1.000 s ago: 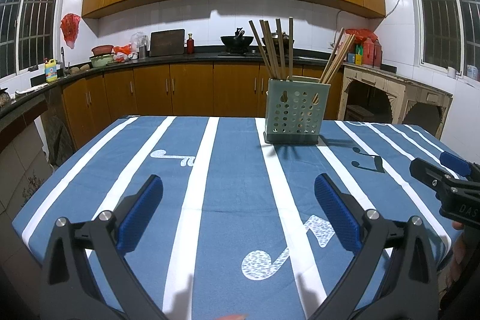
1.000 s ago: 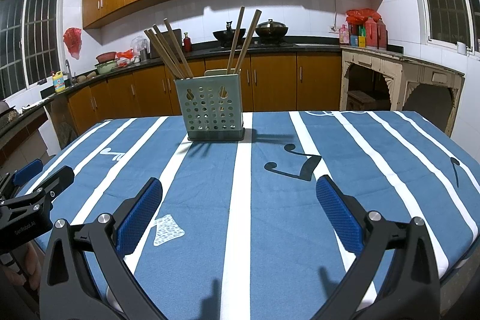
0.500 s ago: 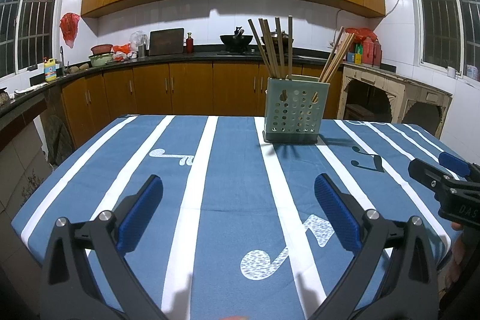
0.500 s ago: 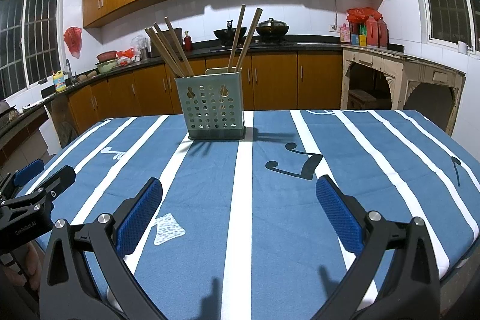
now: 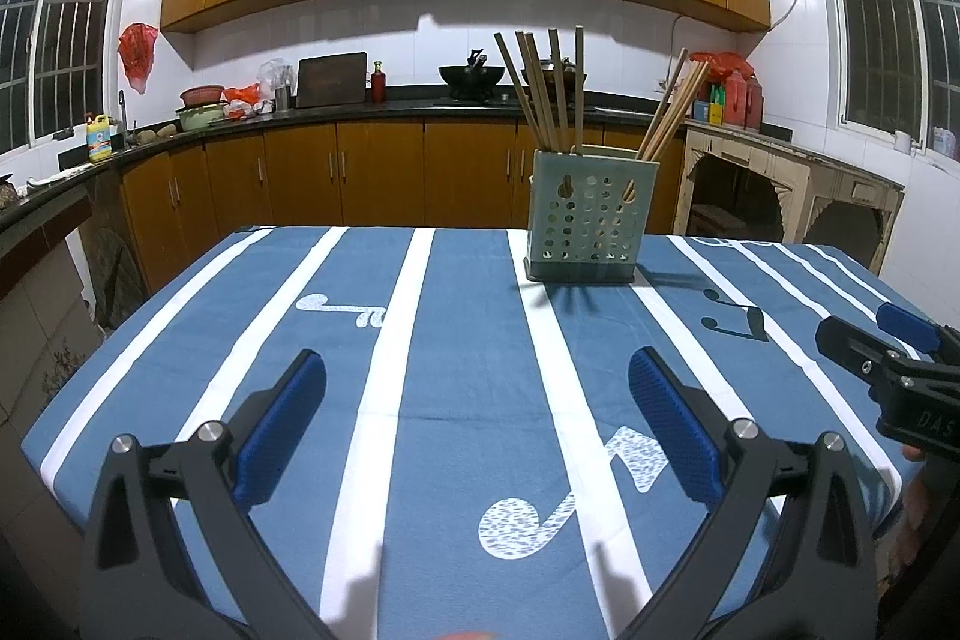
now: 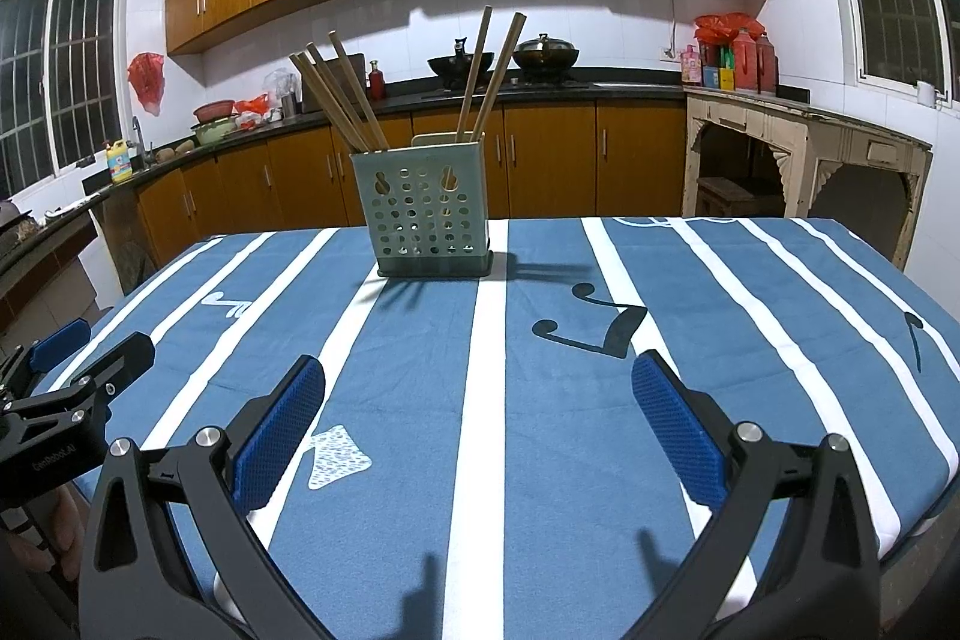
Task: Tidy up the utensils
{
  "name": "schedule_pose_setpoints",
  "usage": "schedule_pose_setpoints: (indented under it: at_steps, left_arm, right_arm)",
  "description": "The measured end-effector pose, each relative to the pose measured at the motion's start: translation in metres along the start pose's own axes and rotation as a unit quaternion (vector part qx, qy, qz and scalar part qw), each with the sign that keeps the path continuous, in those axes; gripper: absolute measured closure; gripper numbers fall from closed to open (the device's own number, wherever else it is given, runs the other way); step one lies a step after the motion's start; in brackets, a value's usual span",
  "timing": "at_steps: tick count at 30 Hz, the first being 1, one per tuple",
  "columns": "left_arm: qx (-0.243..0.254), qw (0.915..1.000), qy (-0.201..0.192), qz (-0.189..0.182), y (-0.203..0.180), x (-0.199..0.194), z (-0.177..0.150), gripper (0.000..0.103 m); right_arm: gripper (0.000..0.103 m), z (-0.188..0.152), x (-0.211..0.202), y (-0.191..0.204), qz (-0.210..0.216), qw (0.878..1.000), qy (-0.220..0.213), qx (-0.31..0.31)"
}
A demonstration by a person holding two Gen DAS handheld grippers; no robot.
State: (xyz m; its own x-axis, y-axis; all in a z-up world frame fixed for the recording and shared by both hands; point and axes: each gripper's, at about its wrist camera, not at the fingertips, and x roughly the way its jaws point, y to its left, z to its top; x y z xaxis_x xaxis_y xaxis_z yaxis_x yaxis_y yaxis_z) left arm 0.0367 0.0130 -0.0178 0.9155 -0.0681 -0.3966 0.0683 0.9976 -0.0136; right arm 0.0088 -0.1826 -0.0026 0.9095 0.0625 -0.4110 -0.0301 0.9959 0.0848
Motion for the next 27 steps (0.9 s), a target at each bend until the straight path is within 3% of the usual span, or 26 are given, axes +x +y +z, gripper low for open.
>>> schedule_pose_setpoints:
  at_steps: [27]
  left_arm:
    - [0.003, 1.0000, -0.003, 0.006, -0.0005, 0.0011, -0.0020, 0.004]
  right_arm:
    - [0.002, 0.0010, -0.0005, 0.0000, 0.000, 1.000, 0.001, 0.001]
